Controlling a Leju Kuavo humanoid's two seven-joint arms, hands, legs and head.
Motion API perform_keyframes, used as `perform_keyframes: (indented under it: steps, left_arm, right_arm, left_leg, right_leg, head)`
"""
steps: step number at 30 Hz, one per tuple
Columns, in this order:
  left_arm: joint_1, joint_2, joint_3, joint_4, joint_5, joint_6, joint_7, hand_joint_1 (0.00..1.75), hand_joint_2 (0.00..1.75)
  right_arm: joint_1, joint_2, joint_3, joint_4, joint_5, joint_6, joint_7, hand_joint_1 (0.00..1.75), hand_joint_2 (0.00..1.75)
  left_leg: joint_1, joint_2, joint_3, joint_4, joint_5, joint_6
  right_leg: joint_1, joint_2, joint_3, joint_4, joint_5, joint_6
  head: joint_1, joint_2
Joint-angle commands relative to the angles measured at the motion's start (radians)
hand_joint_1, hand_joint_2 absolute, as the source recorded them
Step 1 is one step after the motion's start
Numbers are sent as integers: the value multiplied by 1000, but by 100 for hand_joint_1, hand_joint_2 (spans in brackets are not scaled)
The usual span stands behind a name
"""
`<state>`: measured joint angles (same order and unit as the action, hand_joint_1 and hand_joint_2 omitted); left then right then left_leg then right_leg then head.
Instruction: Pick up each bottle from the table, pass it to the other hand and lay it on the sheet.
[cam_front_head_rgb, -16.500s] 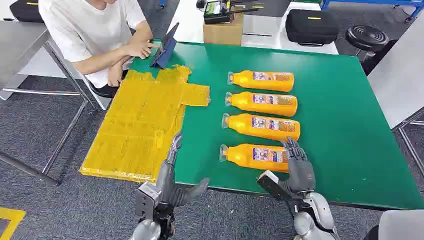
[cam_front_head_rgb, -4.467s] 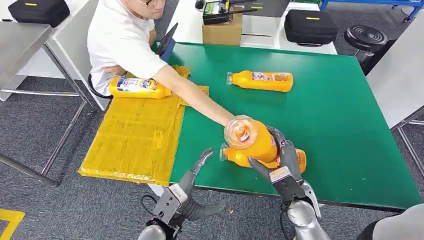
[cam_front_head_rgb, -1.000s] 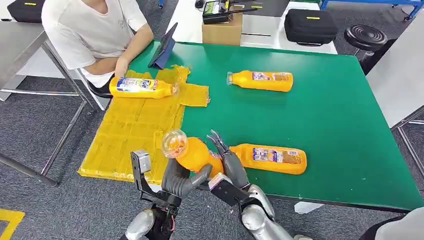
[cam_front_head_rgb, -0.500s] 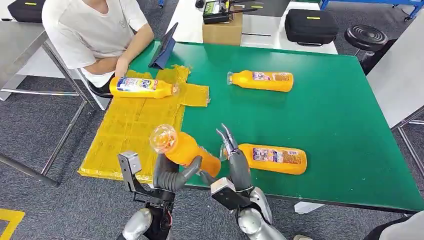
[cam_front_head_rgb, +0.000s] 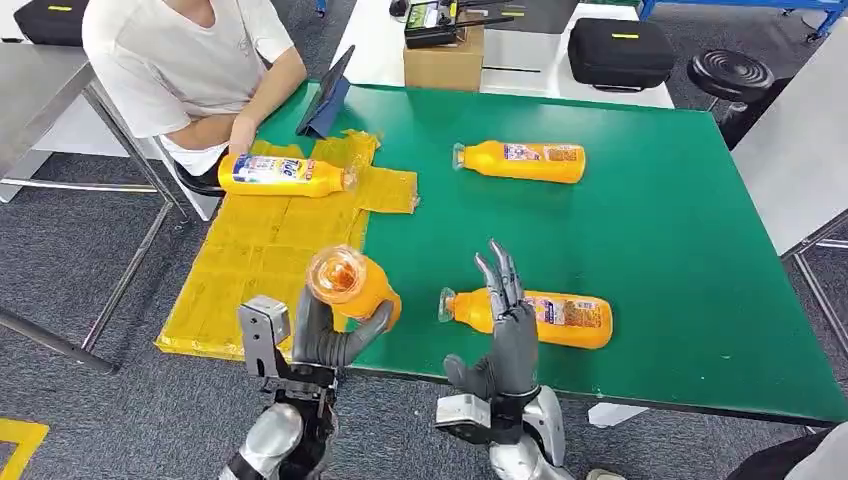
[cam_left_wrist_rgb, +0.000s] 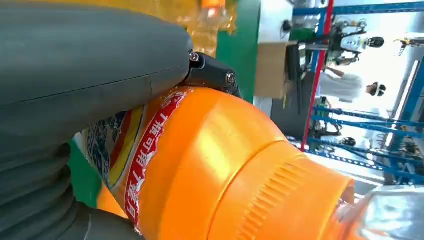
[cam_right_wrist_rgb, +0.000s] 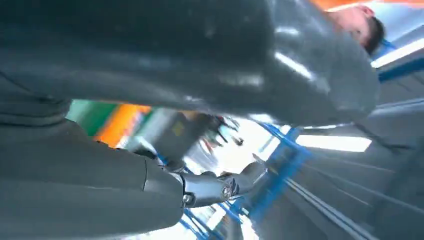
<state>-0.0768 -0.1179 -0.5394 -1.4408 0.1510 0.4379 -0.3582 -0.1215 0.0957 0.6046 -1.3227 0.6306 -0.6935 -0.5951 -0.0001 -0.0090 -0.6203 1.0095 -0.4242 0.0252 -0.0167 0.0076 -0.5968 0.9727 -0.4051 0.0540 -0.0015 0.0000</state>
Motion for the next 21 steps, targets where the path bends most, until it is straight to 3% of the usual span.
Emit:
perform_keyframes:
  steps: [1, 9, 12, 18, 21]
  left_arm:
    - [-88, 42, 23, 124, -157, 69, 23, 175, 175]
    - [-284, 38, 135, 386, -847, 247, 187, 175, 175]
    - [-369, 51, 200, 501, -1094, 207, 322, 175, 175]
    - [-374, 49, 212, 514, -1095, 206, 306, 175, 175]
    - [-437, 69, 241, 622, -1224, 182, 404, 175, 175]
  right_arm:
    - [25, -13, -67, -95, 16, -5, -27, 0, 0]
    - [26, 2, -22, -175, -116, -5, -51, 0, 0]
    - [31, 3, -23, -164, -154, -4, -57, 0, 0]
    - [31, 0, -25, -162, -159, -3, -62, 0, 0]
    - [54, 3, -48, -173, -188, 17, -63, 0, 0]
  left_leg:
    - [0, -1, 3, -1, 0, -1]
    - [1, -1, 3, 0, 0, -2]
    - [1, -1, 3, -1, 0, -2]
    - [1, 2, 4, -1, 0, -1]
    - [1, -1, 2, -1, 1, -1]
  right_leg:
    - [0, -2, 3, -1, -1, -2]
    - [1, -2, 4, 0, -1, -2]
    - [1, -2, 4, 0, -1, -2]
    - [1, 1, 4, 0, -1, -2]
    - [1, -2, 3, 0, -1, -1]
  head:
    - [0, 0]
    - [0, 0]
    - [0, 0]
    - [0, 0]
    - [0, 0]
